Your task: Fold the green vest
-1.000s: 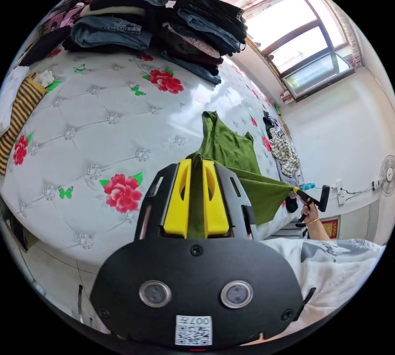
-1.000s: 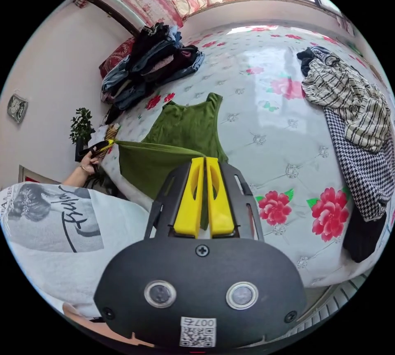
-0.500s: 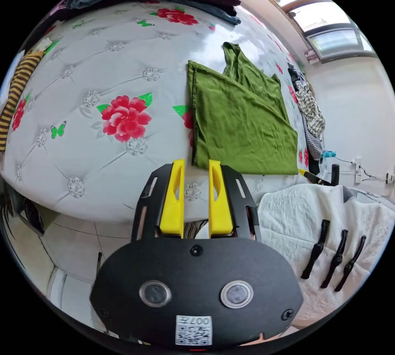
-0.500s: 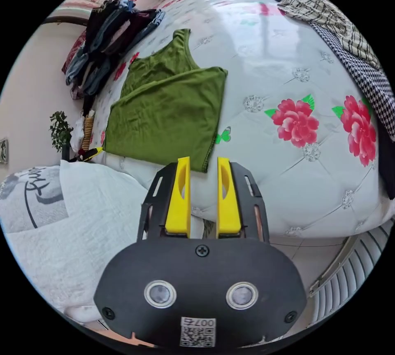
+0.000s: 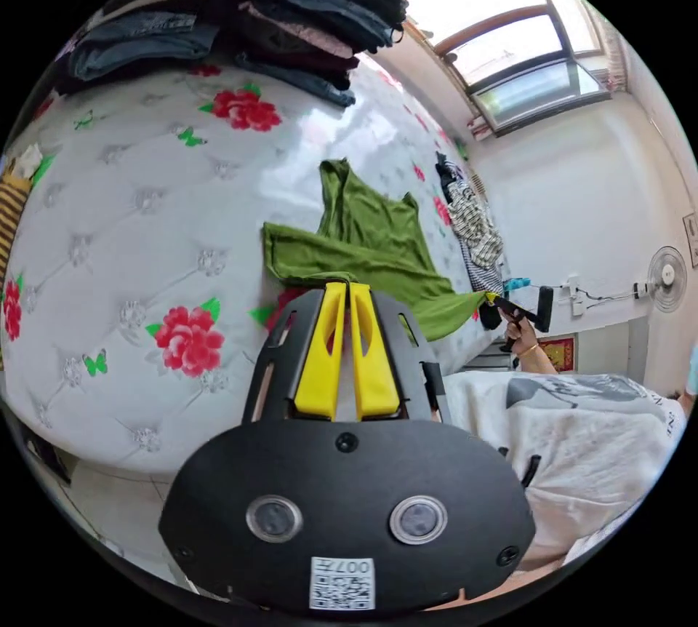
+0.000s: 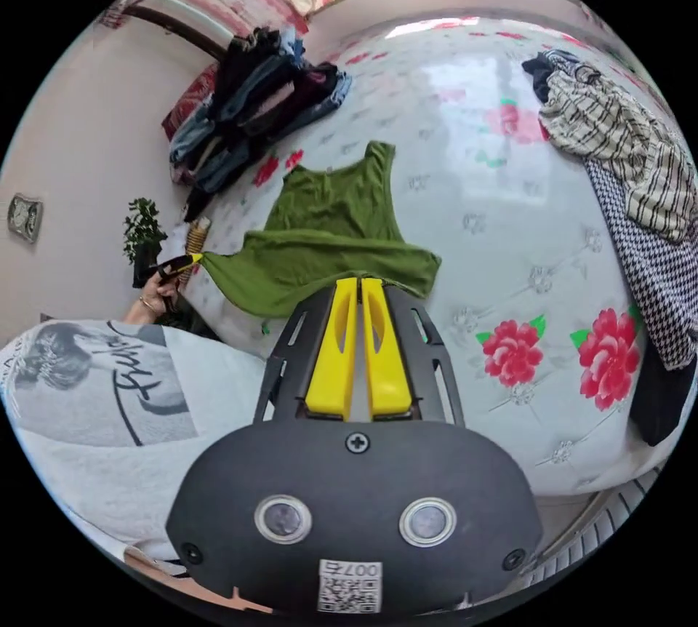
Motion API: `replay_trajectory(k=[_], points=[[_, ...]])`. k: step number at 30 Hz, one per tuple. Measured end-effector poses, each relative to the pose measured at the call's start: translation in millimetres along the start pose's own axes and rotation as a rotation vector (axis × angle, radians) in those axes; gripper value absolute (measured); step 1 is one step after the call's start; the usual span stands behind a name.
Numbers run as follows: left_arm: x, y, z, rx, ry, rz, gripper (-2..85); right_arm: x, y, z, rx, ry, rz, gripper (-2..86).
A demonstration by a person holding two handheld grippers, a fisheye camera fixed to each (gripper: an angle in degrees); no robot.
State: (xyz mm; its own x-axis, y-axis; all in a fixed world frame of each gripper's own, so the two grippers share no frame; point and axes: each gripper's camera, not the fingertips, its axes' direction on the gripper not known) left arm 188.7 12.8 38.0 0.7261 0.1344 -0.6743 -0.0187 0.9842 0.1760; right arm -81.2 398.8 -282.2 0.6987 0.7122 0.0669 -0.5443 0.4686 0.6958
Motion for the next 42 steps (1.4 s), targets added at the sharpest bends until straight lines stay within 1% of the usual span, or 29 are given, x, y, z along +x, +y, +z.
replay_trajectory(k=[4,6,8,11,14,16,20,23,25,26,28,30,32,34,37,40,42], points=[[22.8,-69.0,-51.8,0.13,0.071,0.055,-1.0,-3.9,-62.6,-76.2,0.192,-0.074,-0.061,-0.3],[49.3,-106.9,-90.5,0.218,0.084,0.112,-1.0,-15.1,-84.4,-108.2,0.255,-0.068,-0.107,-0.3],[73.3,-123.6,-119.0,0.277,0.09,0.164,-1.0,-27.5,-97.1,-139.1,0.32,-0.073,-0.146,-0.3],[106.7,-124.9,-156.4,0.349,0.103,0.246,-1.0,-47.9,-95.7,-182.0,0.41,-0.086,-0.223,-0.3],[122.1,-96.8,-177.9,0.39,0.112,0.306,-1.0,-61.7,-69.3,-209.6,0.45,-0.082,-0.318,-0.3],[123.3,-70.8,-180.6,0.39,0.107,0.331,-1.0,-62.5,-35.1,-220.1,0.479,-0.112,-0.387,-0.3],[98.1,5.2,-156.9,0.338,0.071,0.29,-1.0,-49.0,19.9,-206.5,0.425,-0.127,-0.399,-0.3],[61.6,67.0,-115.6,0.256,0.046,0.198,-1.0,-28.2,63.9,-163.6,0.268,-0.062,-0.321,-0.3],[34.4,104.9,-86.6,0.192,0.037,0.099,-1.0,-1.9,98.7,-118.6,0.13,-0.058,-0.192,-0.3],[15.8,130.6,-68.6,0.163,0.048,0.019,-1.0,5.7,108.1,-107.4,0.105,-0.075,-0.153,-0.3],[-9.5,167.8,-45.0,0.146,0.051,-0.109,-1.0,34.3,143.7,-67.4,0.008,-0.12,0.003,-0.3],[-31.5,205.2,-23.0,0.118,0.105,-0.243,-1.0,49.4,165.6,-51.2,-0.024,-0.179,0.095,-0.3],[-35.5,219.9,-18.9,0.11,0.128,-0.279,-1.0,57.6,178.8,-47.9,-0.031,-0.225,0.153,-0.3],[-35.4,222.8,-24.5,0.121,0.124,-0.28,-1.0,64.0,182.7,-56.8,-0.019,-0.26,0.184,-0.3],[-35.2,203.5,-36.3,0.154,0.165,-0.249,-0.9,74.3,166.6,-74.3,0.0,-0.304,0.203,-0.3],[-31.9,158.9,-42.6,0.181,0.184,-0.192,-0.8,84.5,127.3,-95.7,0.06,-0.352,0.188,-0.2],[-31.8,105.1,-39.2,0.174,0.166,-0.168,-0.3,88.5,91.5,-105.3,0.09,-0.369,0.168,-0.1]])
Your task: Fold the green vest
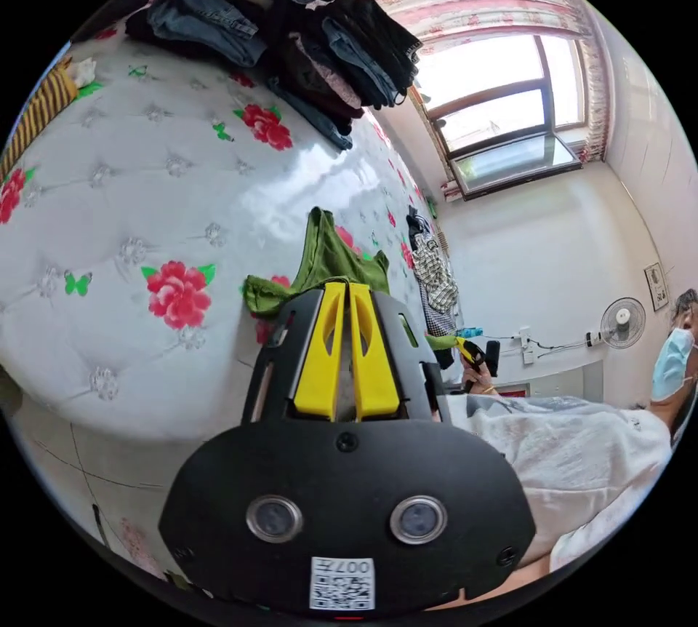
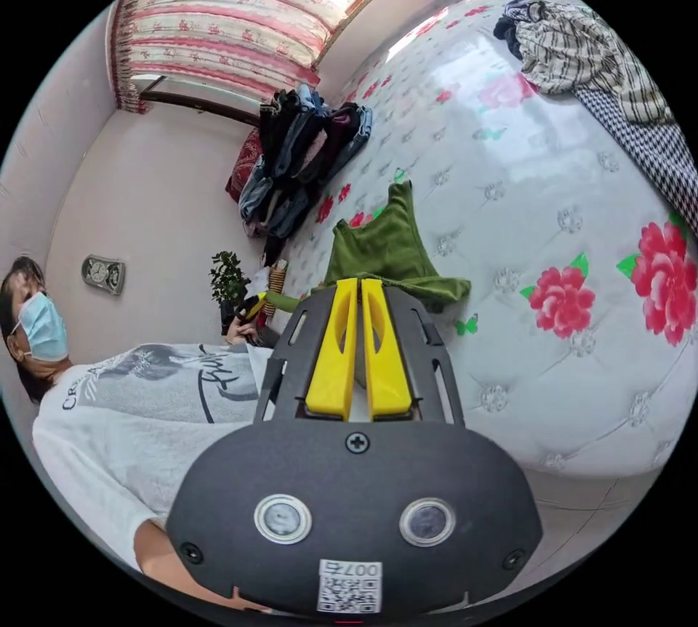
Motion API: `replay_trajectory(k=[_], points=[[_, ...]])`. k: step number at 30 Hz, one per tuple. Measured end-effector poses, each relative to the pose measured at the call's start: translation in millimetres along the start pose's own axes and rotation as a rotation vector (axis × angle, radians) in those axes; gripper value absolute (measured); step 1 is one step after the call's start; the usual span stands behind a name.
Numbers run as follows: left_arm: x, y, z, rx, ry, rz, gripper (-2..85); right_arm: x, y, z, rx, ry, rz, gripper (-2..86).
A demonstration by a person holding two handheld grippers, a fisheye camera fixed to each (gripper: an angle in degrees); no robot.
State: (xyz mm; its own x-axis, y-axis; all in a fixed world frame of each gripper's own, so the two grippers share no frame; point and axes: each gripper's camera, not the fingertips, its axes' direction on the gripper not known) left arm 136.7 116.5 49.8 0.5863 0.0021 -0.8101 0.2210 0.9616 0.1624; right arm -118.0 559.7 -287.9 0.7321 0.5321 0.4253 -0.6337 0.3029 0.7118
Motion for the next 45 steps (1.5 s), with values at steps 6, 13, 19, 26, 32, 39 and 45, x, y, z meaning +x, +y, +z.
replay_trajectory(k=[6,13,19,26,32,39,45], points=[[4.1,-117.7,59.0,0.094,-0.095,-0.053,9.9,-7.1,-130.0,19.7,0.091,0.104,0.035,1.3],[-11.4,-105.9,91.6,0.015,-0.208,-0.049,11.4,46.5,-105.6,43.0,0.11,0.154,0.25,4.7],[-67.8,-25.5,86.3,-0.036,-0.194,-0.207,10.5,100.5,-36.4,54.2,0.14,0.053,0.478,7.2],[-95.3,-9.3,94.6,-0.014,-0.11,-0.322,10.6,114.6,-61.1,80.8,0.208,-0.001,0.53,8.0],[-106.0,-17.8,97.3,-0.039,-0.12,-0.31,10.6,94.9,-123.9,86.3,0.215,0.082,0.476,1.3],[-125.1,-2.2,67.7,0.012,-0.068,-0.32,10.6,-133.2,-207.3,190.8,-0.179,0.36,-0.435,0.3],[-142.0,16.4,49.7,0.038,-0.041,-0.349,10.9,-207.2,-116.6,358.6,-0.616,0.334,-0.783,2.8]])
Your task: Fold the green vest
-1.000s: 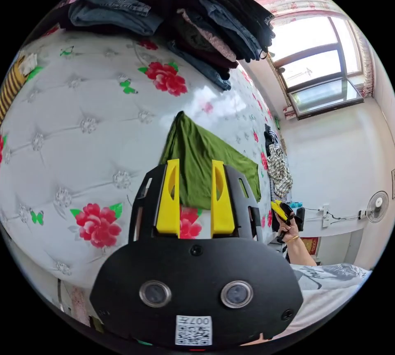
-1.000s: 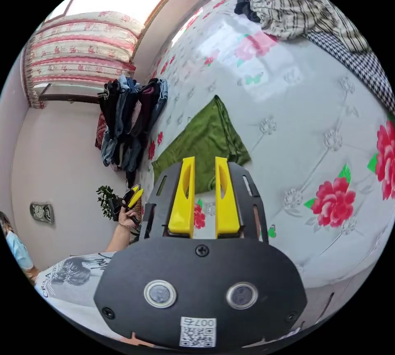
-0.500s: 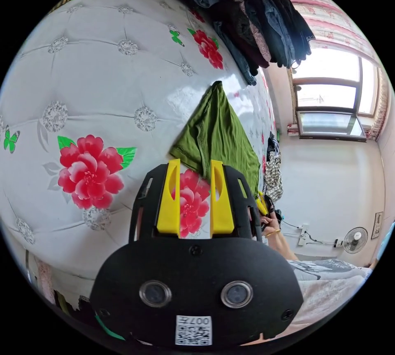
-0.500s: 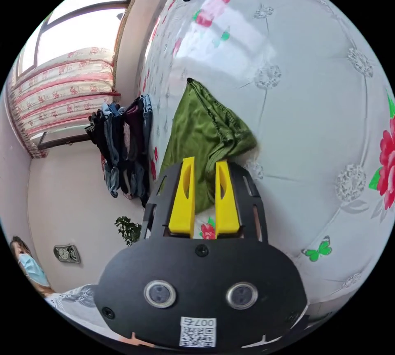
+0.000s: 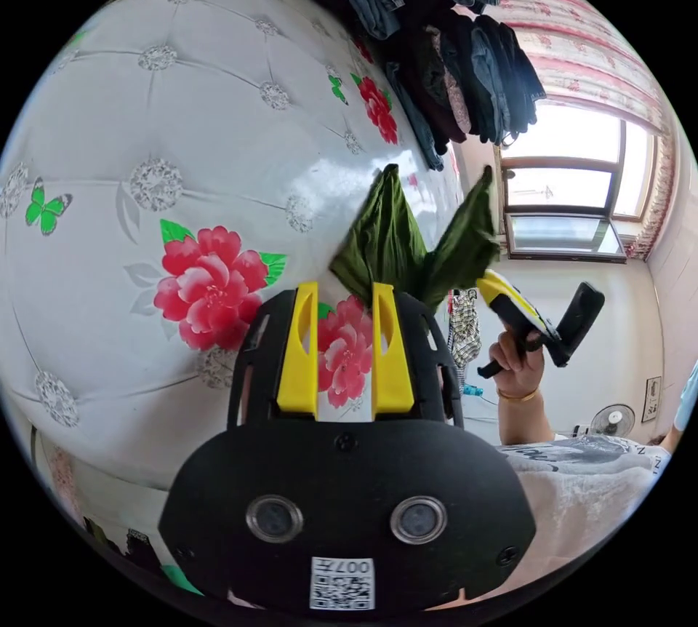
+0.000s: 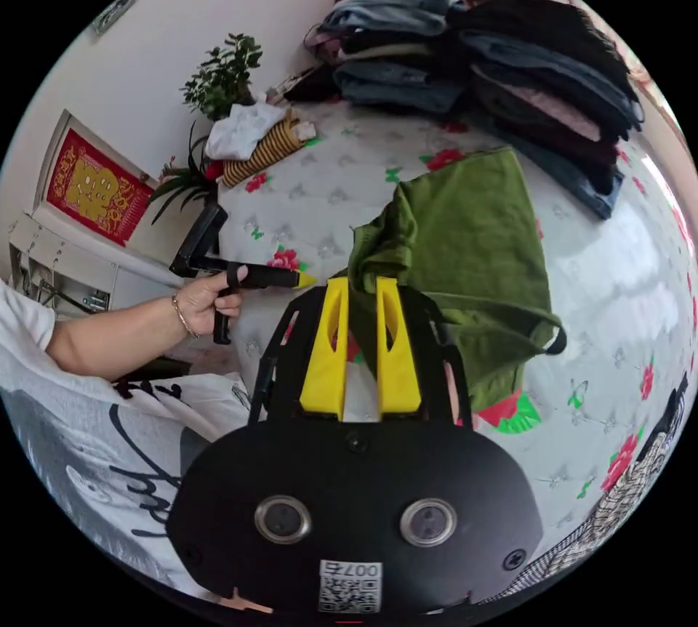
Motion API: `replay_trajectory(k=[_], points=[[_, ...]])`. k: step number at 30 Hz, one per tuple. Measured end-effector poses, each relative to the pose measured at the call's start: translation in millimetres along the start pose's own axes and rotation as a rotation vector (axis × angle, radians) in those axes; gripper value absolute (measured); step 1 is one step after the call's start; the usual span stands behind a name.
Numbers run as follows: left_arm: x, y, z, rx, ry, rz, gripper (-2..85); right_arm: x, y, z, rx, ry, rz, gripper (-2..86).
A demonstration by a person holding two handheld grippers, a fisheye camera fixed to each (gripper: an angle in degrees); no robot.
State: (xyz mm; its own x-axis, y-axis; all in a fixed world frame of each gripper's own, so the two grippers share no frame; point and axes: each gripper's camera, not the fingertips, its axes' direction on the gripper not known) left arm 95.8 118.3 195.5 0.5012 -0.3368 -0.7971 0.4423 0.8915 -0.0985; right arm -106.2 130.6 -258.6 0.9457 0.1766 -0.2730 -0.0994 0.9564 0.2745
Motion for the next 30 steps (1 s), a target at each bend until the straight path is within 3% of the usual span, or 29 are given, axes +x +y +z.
replay_trajectory(k=[5,13,15,23,30], points=[[-13.8,5.5,-4.1,-0.02,0.035,0.002,11.2,5.8,35.2,29.4,-0.043,-0.109,0.083,4.4],[-20.2,-7.0,6.6,-0.057,0.133,0.028,11.5,154.9,185.3,-6.6,0.14,-0.331,0.742,5.4],[-15.0,-13.0,14.0,-0.08,0.137,0.052,11.4,164.8,207.8,-0.7,0.163,-0.373,0.809,5.5],[-3.3,-32.4,37.5,-0.17,0.149,0.088,1.5,179.8,215.5,41.6,0.17,-0.619,0.892,2.6],[67.7,-63.1,-22.6,-0.106,0.294,0.212,0.0,176.6,193.8,-33.9,0.299,-0.753,0.748,0.9]])
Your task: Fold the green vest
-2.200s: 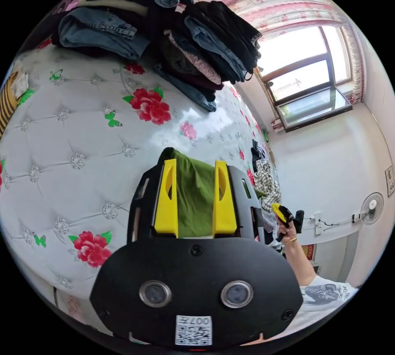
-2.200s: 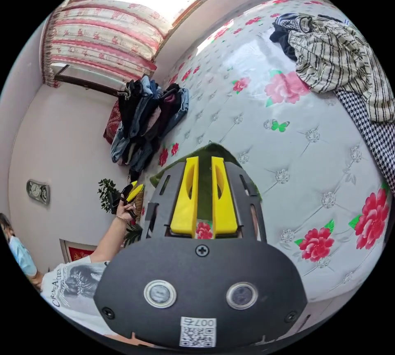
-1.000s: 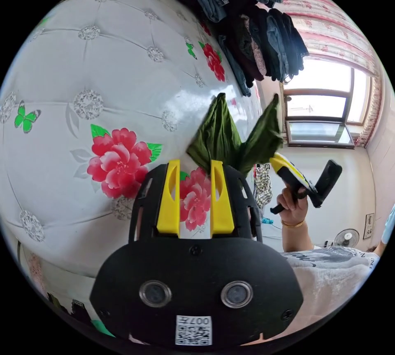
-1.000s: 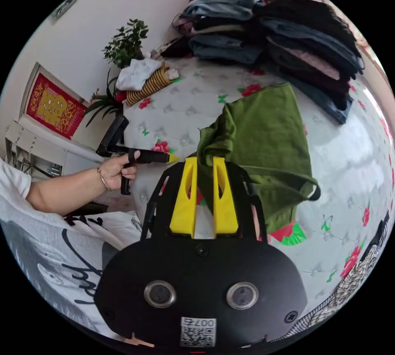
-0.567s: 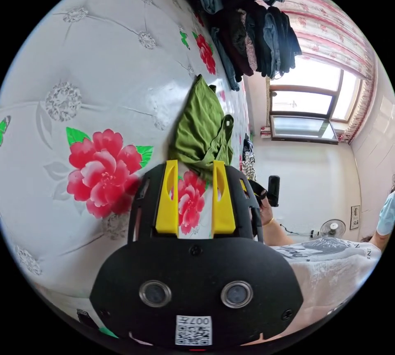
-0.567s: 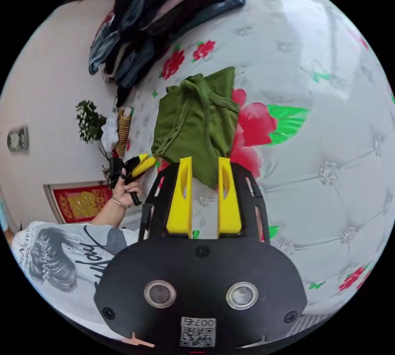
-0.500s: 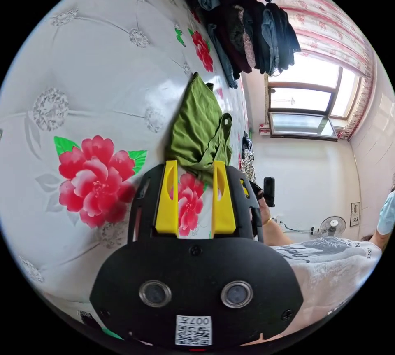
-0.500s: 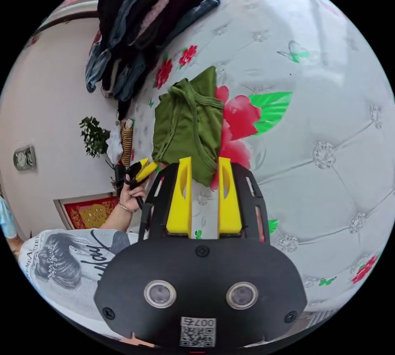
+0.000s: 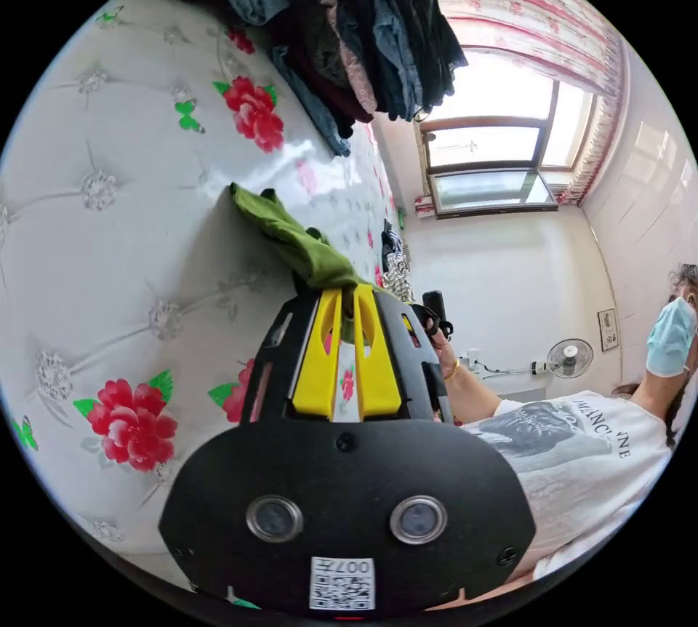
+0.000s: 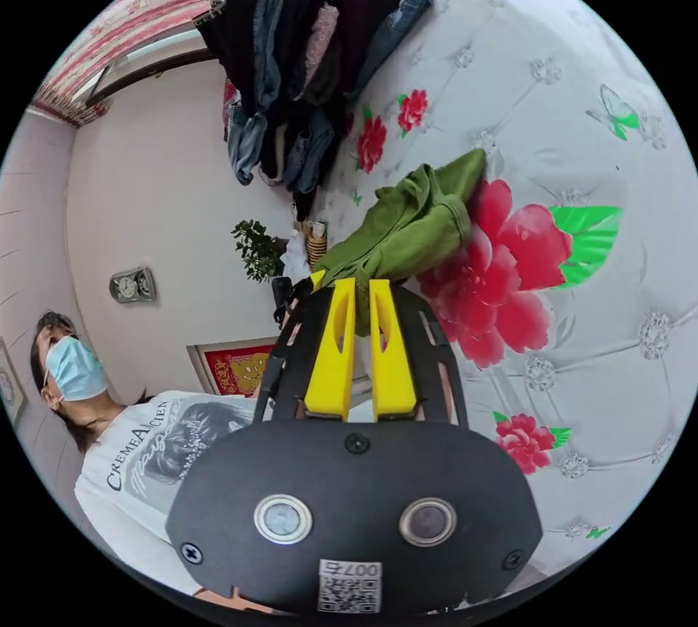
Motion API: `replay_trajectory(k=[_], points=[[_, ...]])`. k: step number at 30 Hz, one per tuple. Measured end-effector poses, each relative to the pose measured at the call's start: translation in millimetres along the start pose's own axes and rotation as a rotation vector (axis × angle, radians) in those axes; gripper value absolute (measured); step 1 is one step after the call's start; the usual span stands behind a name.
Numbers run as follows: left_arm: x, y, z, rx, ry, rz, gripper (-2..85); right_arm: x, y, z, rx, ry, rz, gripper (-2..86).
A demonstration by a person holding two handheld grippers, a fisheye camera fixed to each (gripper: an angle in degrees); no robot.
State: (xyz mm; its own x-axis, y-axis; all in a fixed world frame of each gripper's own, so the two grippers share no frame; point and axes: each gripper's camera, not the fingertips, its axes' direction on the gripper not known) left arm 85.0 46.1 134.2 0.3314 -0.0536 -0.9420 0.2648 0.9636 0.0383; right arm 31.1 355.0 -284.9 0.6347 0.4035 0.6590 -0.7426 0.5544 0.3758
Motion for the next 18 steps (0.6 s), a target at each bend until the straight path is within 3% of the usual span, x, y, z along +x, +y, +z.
replay_trajectory(k=[5,10,14,18], points=[[61.5,-104.6,-21.8,0.068,0.124,0.12,-0.2,-71.6,-75.0,-28.1,0.039,-0.085,-0.095,0.6],[198.6,-237.1,-65.0,0.173,0.187,0.408,0.1,-258.7,-166.3,-64.4,0.168,-0.071,-0.48,0.7],[319.0,-302.5,-105.7,0.29,0.116,0.633,0.8,-366.0,-190.3,-71.8,0.267,-0.038,-0.693,1.1],[331.2,-344.1,-94.4,0.325,-0.048,0.583,4.2,-398.8,-227.0,-47.6,0.381,0.087,-0.687,2.1]])
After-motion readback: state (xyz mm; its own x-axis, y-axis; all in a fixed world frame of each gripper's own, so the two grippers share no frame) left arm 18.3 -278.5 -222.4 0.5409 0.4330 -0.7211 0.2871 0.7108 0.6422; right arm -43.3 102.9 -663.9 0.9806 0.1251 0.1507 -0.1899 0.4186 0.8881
